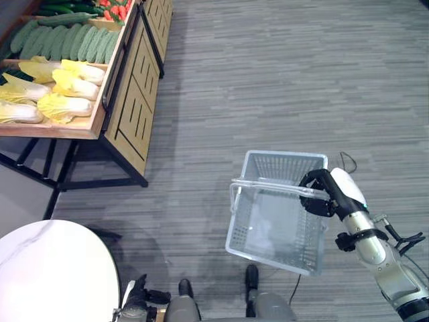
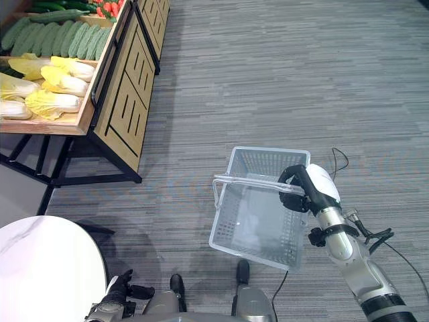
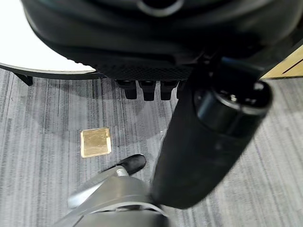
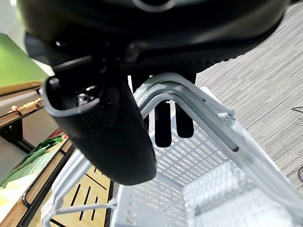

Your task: Get the vegetables into the basket

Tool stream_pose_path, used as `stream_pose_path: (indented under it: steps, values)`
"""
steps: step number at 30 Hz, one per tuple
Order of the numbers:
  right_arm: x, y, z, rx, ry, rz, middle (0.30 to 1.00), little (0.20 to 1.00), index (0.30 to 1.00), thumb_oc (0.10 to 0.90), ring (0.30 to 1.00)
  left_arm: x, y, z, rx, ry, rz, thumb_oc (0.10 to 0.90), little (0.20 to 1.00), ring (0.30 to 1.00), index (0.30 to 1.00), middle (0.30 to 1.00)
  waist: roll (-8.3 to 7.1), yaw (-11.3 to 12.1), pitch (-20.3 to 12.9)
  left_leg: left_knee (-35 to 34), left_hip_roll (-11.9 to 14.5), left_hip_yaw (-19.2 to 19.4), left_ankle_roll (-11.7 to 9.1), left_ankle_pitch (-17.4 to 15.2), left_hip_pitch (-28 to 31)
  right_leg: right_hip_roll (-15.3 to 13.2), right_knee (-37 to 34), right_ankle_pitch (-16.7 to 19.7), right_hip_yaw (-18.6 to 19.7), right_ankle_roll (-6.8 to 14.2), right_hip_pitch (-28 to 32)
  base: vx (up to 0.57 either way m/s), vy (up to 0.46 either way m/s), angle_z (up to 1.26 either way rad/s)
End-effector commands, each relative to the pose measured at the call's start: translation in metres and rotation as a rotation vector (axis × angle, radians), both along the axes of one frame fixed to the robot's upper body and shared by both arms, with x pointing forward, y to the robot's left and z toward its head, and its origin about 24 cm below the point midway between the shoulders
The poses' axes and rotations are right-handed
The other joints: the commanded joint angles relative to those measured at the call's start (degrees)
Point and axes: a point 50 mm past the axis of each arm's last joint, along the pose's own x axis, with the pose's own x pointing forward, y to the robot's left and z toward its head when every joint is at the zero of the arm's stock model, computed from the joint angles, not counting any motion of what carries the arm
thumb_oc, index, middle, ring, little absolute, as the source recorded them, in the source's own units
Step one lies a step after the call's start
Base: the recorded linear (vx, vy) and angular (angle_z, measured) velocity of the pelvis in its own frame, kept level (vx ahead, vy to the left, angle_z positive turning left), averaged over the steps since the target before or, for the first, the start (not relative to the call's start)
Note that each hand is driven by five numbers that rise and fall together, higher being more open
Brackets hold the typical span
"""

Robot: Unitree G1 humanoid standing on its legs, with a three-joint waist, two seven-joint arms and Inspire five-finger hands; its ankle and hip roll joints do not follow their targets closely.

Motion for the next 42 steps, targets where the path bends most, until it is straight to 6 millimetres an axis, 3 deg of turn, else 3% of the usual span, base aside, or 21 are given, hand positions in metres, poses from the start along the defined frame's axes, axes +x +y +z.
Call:
stream_pose_path:
  steps: [1,4,6,10,12,17,23,31,37,42]
  values:
    - [0.014,0.007,0.063,0.000,-0.330,0.068,0.300,0.300,0.300,0.400,0.300,-0.005,0.008,0.000,0.047,0.027,-0.029,0.900,1.000,1.000,1.000,1.000,-2.03,1.37,-2.37,-1.53,-1.26,0.59,2.79,2.37,-2.58,-1.65,3.66,-1.96,0.62,6.41,-0.70,0.08,0.054,-0.01]
    - [0.014,-0.001,0.048,-0.045,-0.256,0.028,0.300,0.300,0.300,0.400,0.300,-0.011,0.010,-0.002,0.046,0.046,-0.029,0.900,1.000,1.000,1.000,1.000,-2.06,1.81,-3.03,-3.38,-1.67,1.03,3.36,1.91,-0.51,-1.46,3.57,-2.32,1.55,6.51,-0.20,0.09,0.094,-0.24]
    - [0.013,-0.022,0.017,-0.095,-0.120,-0.078,0.300,0.300,0.300,0.400,0.300,-0.017,0.011,-0.003,0.039,0.066,-0.045,0.900,1.000,1.000,1.000,1.000,-2.54,2.16,-3.79,-5.24,-2.67,2.40,4.65,1.31,2.07,-2.23,3.68,-1.96,3.19,6.96,0.19,0.13,0.231,-0.50]
    - [0.010,-0.038,-0.016,-0.107,0.003,-0.187,0.300,0.300,0.300,0.400,0.300,-0.018,0.016,-0.002,0.049,0.068,-0.053,0.900,1.000,1.000,1.000,1.000,-3.16,2.75,-4.48,-6.73,-3.38,3.33,5.68,0.97,3.93,-3.02,3.96,-1.68,3.85,7.71,0.28,0.05,0.126,-0.13]
    - [0.009,-0.040,-0.022,-0.113,0.025,-0.203,0.300,0.300,0.300,0.400,0.300,-0.018,0.017,-0.002,0.052,0.071,-0.054,0.900,1.000,1.000,1.000,1.000,-3.28,2.77,-4.57,-6.86,-3.58,3.36,5.83,0.84,4.23,-3.13,4.02,-1.68,3.90,7.82,0.36,0.02,0.076,-0.02]
    - [-0.016,-0.052,-0.081,-0.081,0.241,-0.366,0.300,0.300,0.300,0.400,0.300,-0.019,0.019,-0.001,0.070,0.081,-0.071,0.900,1.000,1.000,1.000,1.000,-3.51,3.11,-5.76,-7.63,-4.34,2.91,6.44,0.36,5.55,-3.82,4.23,-1.55,3.48,8.46,1.10,0.03,0.065,-0.01]
    - [-0.046,-0.049,-0.128,-0.040,0.422,-0.478,0.300,0.300,0.300,0.400,0.300,-0.020,0.015,-0.003,0.072,0.086,-0.093,0.900,1.000,1.000,1.000,1.000,-3.26,3.32,-6.26,-7.63,-4.44,2.30,6.28,0.10,5.89,-3.83,3.18,-1.30,2.79,8.41,1.94,0.01,0.004,0.03]
    - [-0.087,-0.033,-0.170,0.014,0.608,-0.583,0.300,0.300,0.300,0.400,0.300,-0.027,0.010,-0.006,0.072,0.104,-0.058,0.900,1.000,1.000,1.000,1.000,-2.89,3.47,-5.46,-7.63,-4.07,1.75,5.85,0.54,5.58,-3.53,1.77,-0.80,1.79,8.21,2.31,0.01,-0.016,0.03]
    - [-0.097,-0.030,-0.178,0.035,0.648,-0.634,0.300,0.300,0.300,0.400,0.300,-0.031,0.006,-0.008,0.067,0.120,-0.060,0.900,1.000,1.000,1.000,1.000,-2.99,3.67,-4.84,-7.43,-4.49,1.71,6.34,0.06,5.55,-3.98,2.62,-1.04,1.73,8.46,1.98,0.03,0.030,0.05]
    - [-0.093,-0.033,-0.176,0.063,0.617,-0.677,0.300,0.300,0.300,0.400,0.300,-0.028,0.010,-0.006,0.079,0.116,-0.071,0.900,1.000,1.000,1.000,1.000,-4.07,3.81,-3.21,-2.30,-6.92,1.87,8.82,-3.42,2.96,-6.75,9.21,-0.27,3.39,9.98,-1.37,0.05,0.191,-0.07]
